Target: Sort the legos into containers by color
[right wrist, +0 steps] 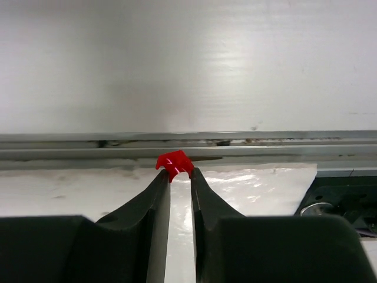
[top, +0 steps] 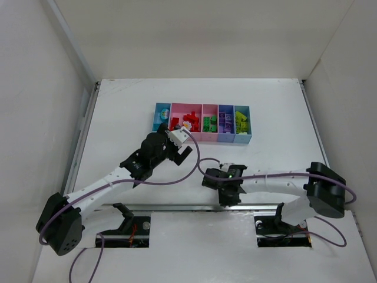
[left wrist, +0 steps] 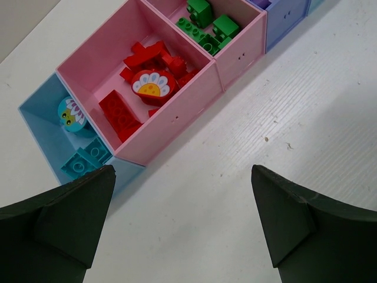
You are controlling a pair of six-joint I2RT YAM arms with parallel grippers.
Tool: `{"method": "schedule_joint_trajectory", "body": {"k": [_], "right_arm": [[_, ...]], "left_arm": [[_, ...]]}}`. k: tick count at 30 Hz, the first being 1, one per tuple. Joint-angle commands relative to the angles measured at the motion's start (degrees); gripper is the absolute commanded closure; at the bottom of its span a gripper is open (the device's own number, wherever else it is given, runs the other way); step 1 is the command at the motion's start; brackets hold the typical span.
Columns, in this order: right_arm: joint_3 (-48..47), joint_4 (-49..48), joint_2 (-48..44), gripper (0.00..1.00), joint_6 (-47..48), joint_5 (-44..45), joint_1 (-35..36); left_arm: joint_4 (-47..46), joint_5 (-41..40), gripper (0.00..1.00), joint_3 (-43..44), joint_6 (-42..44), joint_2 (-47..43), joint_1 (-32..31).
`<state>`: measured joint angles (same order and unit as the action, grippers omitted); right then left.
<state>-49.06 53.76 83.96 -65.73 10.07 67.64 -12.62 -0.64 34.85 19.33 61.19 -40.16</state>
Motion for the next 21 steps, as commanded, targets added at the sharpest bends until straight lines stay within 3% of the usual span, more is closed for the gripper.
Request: {"method": "schedule_joint_trajectory", "body": {"k": [1,4,6,10,14,18,21], "right_arm": [[-5.34,4.85,-2.23,0.90,1.22,4.95,0.65],[-10.43,6.71,-3.72,0.90,1.22,9.51,0.65],[-15.96,8.11,-2.94,0.90,2.97,12.77,0.65],[-27.21,9.44,2.25,0.91,10.07,18.93,-2.67],[-36.71,2.69,8.57,0.91,22.64,21.14,-9.52],[-47.69,-6.98,17.18,0.93,33.02,14.31,-21.19],[-56.12,-14.37,24.56,0.93,39.01,11.22,-24.47]], "left_arm": [[-2.06,0.29,0.00,-0.31,-0.88,-1.77,0.70],[-1.53,-4.60,0.00,-0.31,-3.94,-2.30,0.70],[-2.05,-16.33,0.00,-0.31,-8.59,-2.30,1.83],[-0.82,-24.56,0.00,0.83,-16.07,-2.82,6.22],[1.36,-26.95,0.00,1.36,-19.50,-2.83,8.34],[4.88,-28.00,0.00,2.41,-23.63,-3.88,11.33],[6.12,-28.01,0.00,2.41,-24.69,-4.50,14.84]]}}
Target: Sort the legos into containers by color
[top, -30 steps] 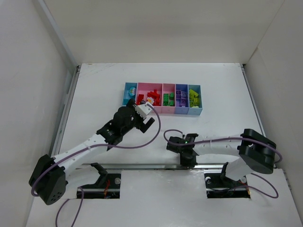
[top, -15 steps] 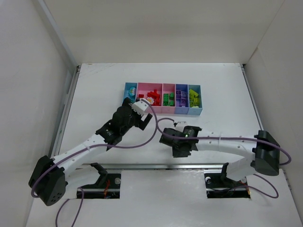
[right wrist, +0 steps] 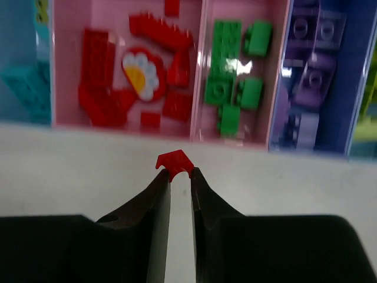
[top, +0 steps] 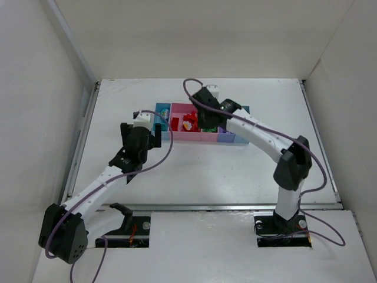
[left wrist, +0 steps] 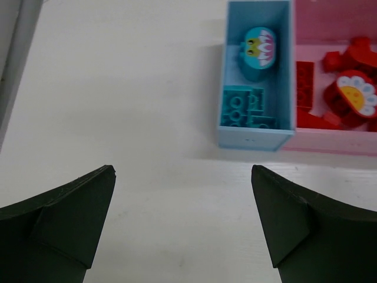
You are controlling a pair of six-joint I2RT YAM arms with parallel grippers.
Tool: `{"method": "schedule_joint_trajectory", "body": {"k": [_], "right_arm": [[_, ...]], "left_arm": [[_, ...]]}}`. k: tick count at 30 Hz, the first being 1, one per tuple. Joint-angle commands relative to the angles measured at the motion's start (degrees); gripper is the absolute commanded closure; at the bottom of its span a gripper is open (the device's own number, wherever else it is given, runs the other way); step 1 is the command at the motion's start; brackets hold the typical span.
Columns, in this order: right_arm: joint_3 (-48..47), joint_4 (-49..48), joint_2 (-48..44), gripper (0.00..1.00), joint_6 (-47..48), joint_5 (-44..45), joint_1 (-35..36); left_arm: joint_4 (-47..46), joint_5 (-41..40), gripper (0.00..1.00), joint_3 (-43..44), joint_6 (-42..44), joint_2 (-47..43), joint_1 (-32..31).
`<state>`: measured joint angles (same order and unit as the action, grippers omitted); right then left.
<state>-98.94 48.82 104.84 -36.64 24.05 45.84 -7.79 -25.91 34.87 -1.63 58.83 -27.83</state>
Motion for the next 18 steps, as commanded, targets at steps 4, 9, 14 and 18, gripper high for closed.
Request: {"method": "schedule_joint_trajectory", "body": {"k": [4,9,14,18], "right_arm": [[-19.78,-8.75,15.64,0.93,13.61,-7.79,-4.97],[-26.66,-9.96,23.74,0.59,15.46,-11.31,-7.44],[-27.19,-11.82,24.45,0.19,16.08,-15.17,-10.59],[-27.19,-13.05,21.21,0.06,18.53,-19.48,-12.00]], "left_arm": [[2.61,-2.74,0.00,2.39,-3.73,-2.67,5.86],[3.22,-2.13,0.00,2.39,-3.73,-2.67,9.11],[3.22,1.03,0.00,3.09,-3.21,-1.35,13.06],[3.75,6.04,0.00,4.23,-2.68,-0.12,14.83]]}}
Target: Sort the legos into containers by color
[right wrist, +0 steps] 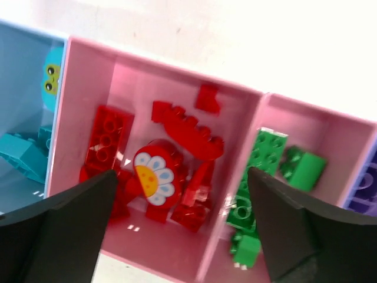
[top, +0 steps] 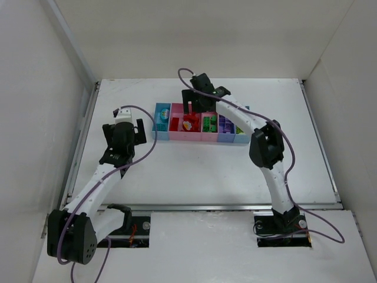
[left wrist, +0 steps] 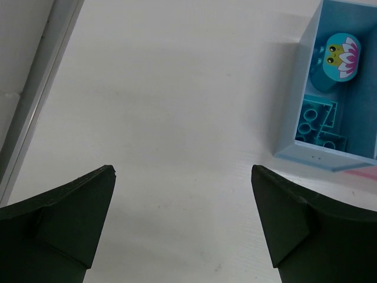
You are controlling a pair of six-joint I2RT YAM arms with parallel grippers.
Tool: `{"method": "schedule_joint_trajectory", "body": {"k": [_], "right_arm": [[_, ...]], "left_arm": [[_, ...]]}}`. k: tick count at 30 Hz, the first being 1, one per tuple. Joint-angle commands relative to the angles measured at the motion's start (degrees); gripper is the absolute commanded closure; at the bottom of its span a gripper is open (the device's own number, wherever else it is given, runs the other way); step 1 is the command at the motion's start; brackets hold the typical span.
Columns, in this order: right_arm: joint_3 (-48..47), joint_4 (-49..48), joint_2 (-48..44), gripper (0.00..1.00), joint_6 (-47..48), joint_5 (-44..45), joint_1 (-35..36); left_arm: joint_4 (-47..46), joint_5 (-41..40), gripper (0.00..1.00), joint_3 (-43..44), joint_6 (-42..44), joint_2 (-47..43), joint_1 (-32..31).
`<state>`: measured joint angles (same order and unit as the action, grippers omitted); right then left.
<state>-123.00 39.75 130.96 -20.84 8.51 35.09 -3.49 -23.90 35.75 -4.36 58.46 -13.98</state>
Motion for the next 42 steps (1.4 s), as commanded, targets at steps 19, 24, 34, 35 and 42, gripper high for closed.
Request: {"method": "schedule_joint_trajectory", "body": {"k": [19,24,34,35,42], "right_arm": [[9.42,-2.74,-19.57,0.01,9.33,-26.36,-8.80],[21.64,-7.92,-29.69,0.01,6.17,-27.93,-18.20],[29.22,-4.24,-34.02,0.00,10.74,-18.53,-9.18],[29.22,-3.72,-33.14,0.00,9.95,-18.53,-5.42],[30.54,-8.45,-30.41,0.00,2.13,-22.56,3.66]], "left_arm": [[10.51,37.11,0.03,13.47,21.95,8.16,2.90],[11.83,31.53,0.00,13.48,19.65,6.68,4.13],[22.73,15.84,0.00,11.62,25.30,-1.67,7.81],[23.52,14.60,0.00,12.24,23.97,-2.38,8.35],[31.68,19.66,0.00,14.01,28.15,-12.04,12.40]]}}
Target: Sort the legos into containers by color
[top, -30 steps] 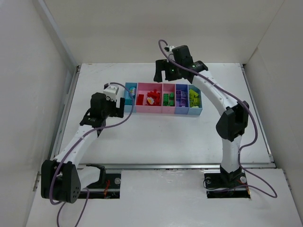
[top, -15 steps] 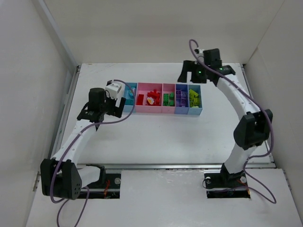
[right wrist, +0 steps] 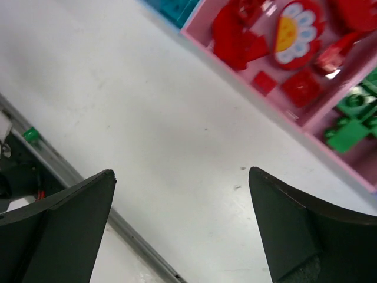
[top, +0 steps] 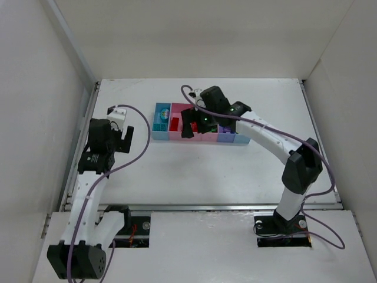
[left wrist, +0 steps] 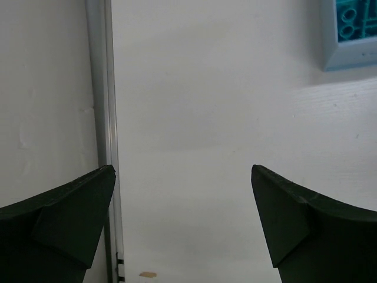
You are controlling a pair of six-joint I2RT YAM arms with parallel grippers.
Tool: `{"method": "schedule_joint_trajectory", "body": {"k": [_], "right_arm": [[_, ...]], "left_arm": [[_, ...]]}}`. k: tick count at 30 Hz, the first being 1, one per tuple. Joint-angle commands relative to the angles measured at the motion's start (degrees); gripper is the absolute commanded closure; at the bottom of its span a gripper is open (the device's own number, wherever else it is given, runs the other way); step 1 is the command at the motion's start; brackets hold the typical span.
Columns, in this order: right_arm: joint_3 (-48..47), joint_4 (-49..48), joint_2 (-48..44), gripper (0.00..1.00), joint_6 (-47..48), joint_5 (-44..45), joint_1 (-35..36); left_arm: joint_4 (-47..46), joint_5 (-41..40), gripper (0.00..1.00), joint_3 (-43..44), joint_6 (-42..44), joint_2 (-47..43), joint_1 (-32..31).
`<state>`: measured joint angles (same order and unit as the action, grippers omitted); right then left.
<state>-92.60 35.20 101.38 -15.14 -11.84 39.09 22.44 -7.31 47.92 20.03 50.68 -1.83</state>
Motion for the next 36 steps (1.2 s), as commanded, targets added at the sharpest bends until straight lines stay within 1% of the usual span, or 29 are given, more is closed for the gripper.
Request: {"method": "schedule_joint_trajectory", "body": {"k": [1,2,4,5,7,9,10,11,12,15,16,17,18,19,21,22,23,25,26,27,29,30,31,33,35,36], "right_arm": [[0.66,-3.91,-0.31,0.00,-3.58,-2.23,-0.33],[0.66,-3.91,-0.31,0.00,-4.19,-2.23,0.36],[0.14,-3.22,-0.31,0.00,-4.20,-0.49,0.89],[0.14,-2.51,-1.01,0.00,-4.20,0.14,0.90],[-0.39,-1.64,-1.72,0.00,-5.86,0.93,0.90],[-1.17,0.03,-2.24,0.00,-7.52,2.43,1.42],[-1.88,1.26,-2.24,0.00,-8.41,2.43,1.43],[-2.49,2.93,-2.24,0.00,-9.11,3.13,2.56],[-3.46,3.55,-2.24,0.00,-9.64,3.83,3.27],[-5.39,5.49,-0.23,0.00,-11.75,8.05,6.34],[-5.40,5.49,-0.22,0.00,-15.59,8.06,6.35],[-5.40,4.97,0.30,0.00,-17.89,8.06,7.04],[-4.36,2.01,0.31,0.00,-20.43,7.19,7.05],[-1.39,-0.20,0.31,0.00,-25.25,6.48,7.05],[1.88,-5.21,-0.40,0.00,-29.49,4.90,8.19],[3.98,-9.23,-0.40,0.00,-31.34,4.20,8.19],[4.61,-10.75,-0.40,0.00,-34.40,4.19,8.89],[4.10,-13.39,1.26,0.00,-36.27,3.05,10.56],[3.22,-13.40,3.36,0.00,-36.80,3.05,11.09],[2.17,-13.40,4.60,0.00,-37.50,2.09,11.62],[-1.42,-13.40,8.02,0.00,-37.51,0.85,13.20],[-2.84,-12.19,9.00,0.01,-37.51,0.24,13.73],[-4.33,-12.17,9.96,0.01,-37.51,0.23,13.73],[-6.36,-10.59,11.29,0.01,-36.72,0.85,15.31],[-5.06,-12.78,11.29,0.01,-37.50,1.38,15.31],[-2.27,-16.18,10.68,0.01,-38.29,1.38,15.31]], "left_arm": [[8.13,5.09,0.00,1.82,8.83,-6.79,0.24],[13.11,8.42,0.01,1.13,11.49,-7.95,0.24],[17.27,11.25,0.03,0.51,17.38,-9.71,0.24],[20.34,12.31,0.03,-1.06,24.11,-10.41,0.24],[23.16,13.64,0.10,-2.91,30.21,-9.46,0.24],[24.57,13.64,0.19,-3.44,33.66,-6.40,0.24],[25.46,13.64,0.23,-3.45,33.67,-4.38,0.24],[26.51,13.64,0.31,-2.84,33.67,-0.27,0.24],[27.48,13.64,0.33,-2.83,31.93,1.60,0.24],[26.35,13.11,0.33,-3.70,26.56,3.90,0.24],[23.82,14.16,0.33,-4.93,25.77,3.90,0.24],[22.32,14.78,0.33,-5.46,25.24,2.77,0.24],[20.47,14.78,0.33,-5.47,22.97,1.89,0.24],[16.54,14.78,0.31,-6.08,20.95,-0.20,0.24],[13.53,13.21,0.30,-6.09,16.82,-2.06,0.24],[12.47,12.42,0.30,-5.56,12.62,-3.64,0.24],[11.24,10.76,0.32,-5.56,10.75,-4.52,0.24],[10.70,8.99,0.41,-5.56,7.49,-6.11,0.24],[10.70,8.29,0.46,-7.04,6.87,-7.77,0.24],[10.70,7.76,0.49,-8.01,7.65,-8.48,0.24],[13.06,6.96,0.49,-9.94,10.10,-9.18,0.24],[17.07,6.96,0.49,-10.47,12.99,-9.19,0.24],[19.29,6.96,0.49,-10.48,13.97,-8.67,0.24],[23.33,4.60,0.53,-9.96,13.98,-7.79,0.24],[24.93,2.14,0.53,-9.34,17.22,-7.78,0.24],[25.81,0.99,0.53,-9.86,18.28,-7.78,0.24]]}}
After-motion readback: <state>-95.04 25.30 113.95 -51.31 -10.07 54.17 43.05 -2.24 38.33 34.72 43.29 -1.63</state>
